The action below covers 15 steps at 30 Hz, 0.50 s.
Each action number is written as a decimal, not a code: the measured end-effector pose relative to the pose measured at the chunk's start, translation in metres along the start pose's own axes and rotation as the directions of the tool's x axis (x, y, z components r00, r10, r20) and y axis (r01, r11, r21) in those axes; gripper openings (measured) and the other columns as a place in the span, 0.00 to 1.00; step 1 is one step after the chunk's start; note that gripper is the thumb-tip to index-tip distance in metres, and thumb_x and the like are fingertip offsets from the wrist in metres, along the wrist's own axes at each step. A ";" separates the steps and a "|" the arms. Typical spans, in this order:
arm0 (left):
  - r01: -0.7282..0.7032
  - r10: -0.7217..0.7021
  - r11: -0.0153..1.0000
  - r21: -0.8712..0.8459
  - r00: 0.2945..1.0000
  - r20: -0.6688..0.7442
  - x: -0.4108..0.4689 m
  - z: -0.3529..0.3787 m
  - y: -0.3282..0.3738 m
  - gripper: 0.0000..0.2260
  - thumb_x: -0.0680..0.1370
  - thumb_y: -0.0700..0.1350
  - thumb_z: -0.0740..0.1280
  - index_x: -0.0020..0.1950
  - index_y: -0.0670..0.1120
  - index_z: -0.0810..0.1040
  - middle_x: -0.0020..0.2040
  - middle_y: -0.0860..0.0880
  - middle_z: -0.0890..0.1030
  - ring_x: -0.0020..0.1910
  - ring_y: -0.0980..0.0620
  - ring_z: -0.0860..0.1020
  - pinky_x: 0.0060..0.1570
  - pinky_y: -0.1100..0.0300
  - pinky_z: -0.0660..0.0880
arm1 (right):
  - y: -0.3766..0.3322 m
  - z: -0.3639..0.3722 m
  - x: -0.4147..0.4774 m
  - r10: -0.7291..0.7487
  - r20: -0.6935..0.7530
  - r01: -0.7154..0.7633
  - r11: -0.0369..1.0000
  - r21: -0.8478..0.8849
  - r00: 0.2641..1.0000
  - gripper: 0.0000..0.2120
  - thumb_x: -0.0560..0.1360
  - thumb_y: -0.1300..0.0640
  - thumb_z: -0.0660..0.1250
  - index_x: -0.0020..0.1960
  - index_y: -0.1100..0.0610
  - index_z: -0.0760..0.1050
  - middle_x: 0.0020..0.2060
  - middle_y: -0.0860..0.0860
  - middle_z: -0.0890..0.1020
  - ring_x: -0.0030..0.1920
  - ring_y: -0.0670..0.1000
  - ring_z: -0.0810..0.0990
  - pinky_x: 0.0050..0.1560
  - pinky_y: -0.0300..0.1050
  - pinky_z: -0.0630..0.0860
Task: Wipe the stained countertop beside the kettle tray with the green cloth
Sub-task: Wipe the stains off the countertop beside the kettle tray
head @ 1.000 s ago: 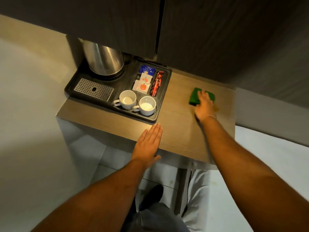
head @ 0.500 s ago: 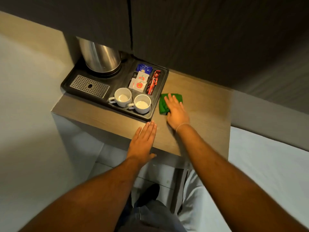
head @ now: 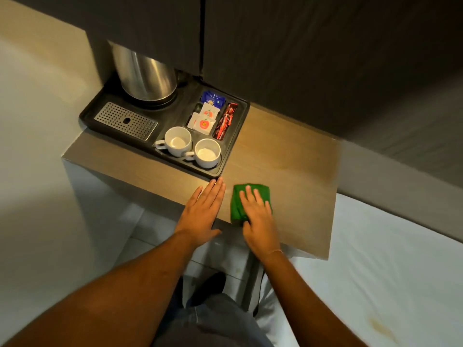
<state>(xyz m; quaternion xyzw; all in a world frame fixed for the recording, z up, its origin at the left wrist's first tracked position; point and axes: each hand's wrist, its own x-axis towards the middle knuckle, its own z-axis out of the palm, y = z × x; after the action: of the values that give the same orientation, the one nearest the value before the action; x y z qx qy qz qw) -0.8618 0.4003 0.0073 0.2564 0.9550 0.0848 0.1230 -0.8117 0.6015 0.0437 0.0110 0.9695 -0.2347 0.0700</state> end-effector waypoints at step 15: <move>0.013 -0.014 0.999 0.030 1.000 0.026 0.000 -0.002 0.001 0.68 0.70 0.63 0.82 0.87 0.45 0.32 0.89 0.45 0.34 0.88 0.45 0.36 0.86 0.43 0.41 | 0.030 -0.037 0.016 0.113 -0.022 -0.112 0.993 0.045 0.993 0.38 0.80 0.69 0.59 0.86 0.47 0.56 0.87 0.47 0.54 0.87 0.52 0.48 0.87 0.57 0.45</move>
<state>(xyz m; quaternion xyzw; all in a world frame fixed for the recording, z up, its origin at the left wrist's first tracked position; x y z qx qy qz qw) -0.8621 0.4010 0.0093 0.2527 0.9562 0.0666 0.1321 -0.8309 0.6450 0.0601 0.0700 0.9628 -0.2512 0.0711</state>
